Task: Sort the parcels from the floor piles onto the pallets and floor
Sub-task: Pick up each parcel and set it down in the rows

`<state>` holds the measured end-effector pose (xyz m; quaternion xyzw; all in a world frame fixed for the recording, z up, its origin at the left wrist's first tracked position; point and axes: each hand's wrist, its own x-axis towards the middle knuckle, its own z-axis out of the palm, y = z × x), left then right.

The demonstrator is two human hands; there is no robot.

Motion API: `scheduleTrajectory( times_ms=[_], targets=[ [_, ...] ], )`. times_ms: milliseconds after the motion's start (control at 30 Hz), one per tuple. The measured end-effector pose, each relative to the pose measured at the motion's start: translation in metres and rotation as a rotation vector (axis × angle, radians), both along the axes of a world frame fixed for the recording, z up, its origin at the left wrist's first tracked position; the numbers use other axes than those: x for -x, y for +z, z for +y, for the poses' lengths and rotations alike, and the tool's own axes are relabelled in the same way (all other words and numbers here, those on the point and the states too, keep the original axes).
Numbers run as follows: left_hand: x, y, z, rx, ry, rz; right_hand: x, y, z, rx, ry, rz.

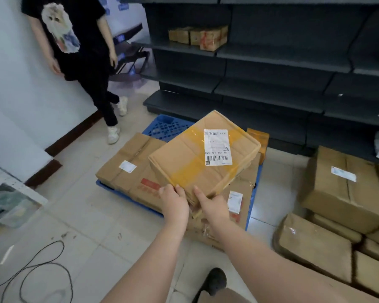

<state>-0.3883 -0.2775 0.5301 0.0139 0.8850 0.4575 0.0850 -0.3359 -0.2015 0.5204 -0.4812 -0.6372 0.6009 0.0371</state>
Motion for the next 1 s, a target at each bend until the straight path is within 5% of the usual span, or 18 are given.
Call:
scheduleTrajectory(
  times_ms=[200, 500, 1000],
  targets=[
    [0.057, -0.009, 0.065, 0.095, -0.138, -0.058, 0.053, -0.016, 0.067, -0.09, -0.043, -0.072],
    [0.123, -0.053, 0.139, 0.084, -0.156, -0.348, 0.104, -0.041, 0.121, 0.365, -0.229, -0.194],
    [0.252, -0.07, 0.27, -0.077, -0.419, -0.364, 0.227, -0.056, 0.268, 0.207, -0.325, 0.032]
  ],
)
